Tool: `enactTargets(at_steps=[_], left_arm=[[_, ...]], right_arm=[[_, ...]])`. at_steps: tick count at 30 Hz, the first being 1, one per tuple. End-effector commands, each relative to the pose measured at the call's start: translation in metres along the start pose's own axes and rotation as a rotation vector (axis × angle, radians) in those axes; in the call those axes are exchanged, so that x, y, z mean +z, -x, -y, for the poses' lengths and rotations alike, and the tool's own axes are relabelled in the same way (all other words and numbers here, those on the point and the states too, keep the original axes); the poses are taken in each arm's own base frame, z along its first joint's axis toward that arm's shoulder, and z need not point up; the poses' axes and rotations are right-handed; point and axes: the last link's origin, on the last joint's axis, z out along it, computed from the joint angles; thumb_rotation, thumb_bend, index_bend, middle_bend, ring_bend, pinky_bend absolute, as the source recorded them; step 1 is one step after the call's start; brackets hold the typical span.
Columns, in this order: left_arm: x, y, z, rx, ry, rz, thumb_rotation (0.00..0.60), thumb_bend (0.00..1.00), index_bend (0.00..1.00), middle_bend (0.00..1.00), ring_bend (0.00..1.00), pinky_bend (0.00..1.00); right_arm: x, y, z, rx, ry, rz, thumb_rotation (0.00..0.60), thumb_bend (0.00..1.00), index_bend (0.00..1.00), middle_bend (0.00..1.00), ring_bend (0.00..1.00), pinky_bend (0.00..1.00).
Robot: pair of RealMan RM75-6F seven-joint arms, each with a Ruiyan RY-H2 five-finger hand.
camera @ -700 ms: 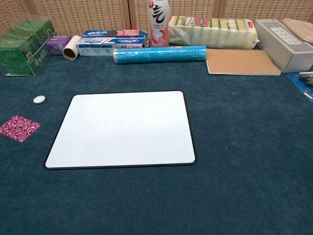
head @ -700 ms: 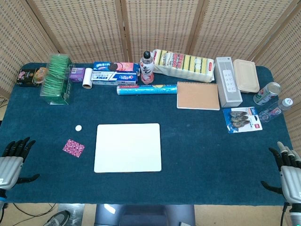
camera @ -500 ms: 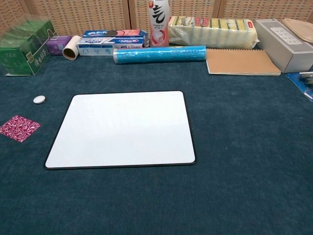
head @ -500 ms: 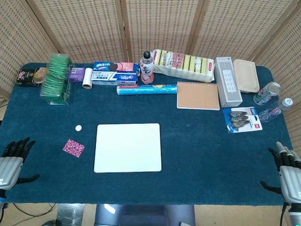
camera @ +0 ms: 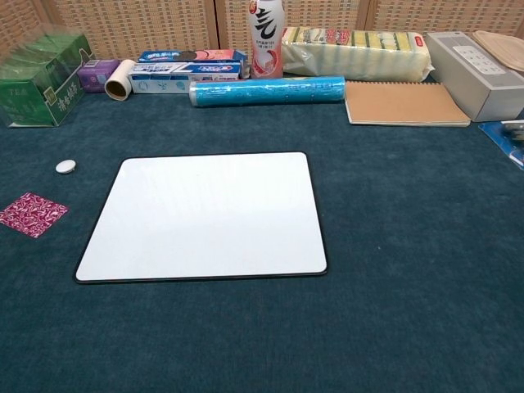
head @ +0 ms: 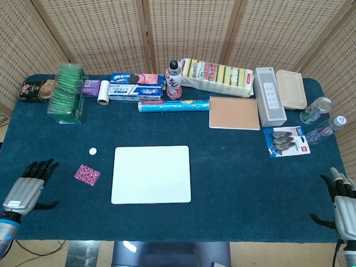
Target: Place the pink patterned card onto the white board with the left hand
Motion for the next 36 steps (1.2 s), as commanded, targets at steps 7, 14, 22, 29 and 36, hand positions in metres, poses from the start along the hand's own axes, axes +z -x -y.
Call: enactTargets(at_steps=[7,14,22,29,36], left_arm=[[0.060,-0.002,-0.005,-0.048,0.051,0.084,0.600,0.15,0.18,0.00,0.00,0.00],[0.070,0.000,-0.005,-0.018,0.086,0.088,0.600,0.17,0.21,0.00,0.00,0.00],[0.073,0.011,-0.010,-0.029,0.113,0.086,0.600,0.19,0.28,0.00,0.00,0.00],[0.081,0.011,-0.014,0.027,0.130,0.065,0.600,0.19,0.28,0.00,0.00,0.00],[0.087,0.013,-0.021,0.147,0.168,0.061,0.600,0.19,0.28,0.00,0.00,0.00]], right_arm=[[-0.003,-0.003,-0.002,0.008,0.000,-0.007,0.600,0.01,0.11,0.00,0.00,0.00],[-0.003,-0.003,-0.002,0.007,0.002,-0.007,0.600,0.01,0.11,0.00,0.00,0.00],[-0.003,-0.002,-0.001,0.004,0.002,-0.003,0.600,0.01,0.11,0.00,0.00,0.00],[-0.002,-0.001,-0.002,0.004,0.004,-0.001,0.600,0.01,0.11,0.00,0.00,0.00],[-0.002,-0.002,-0.003,0.006,0.009,-0.002,0.600,0.01,0.11,0.00,0.00,0.00]])
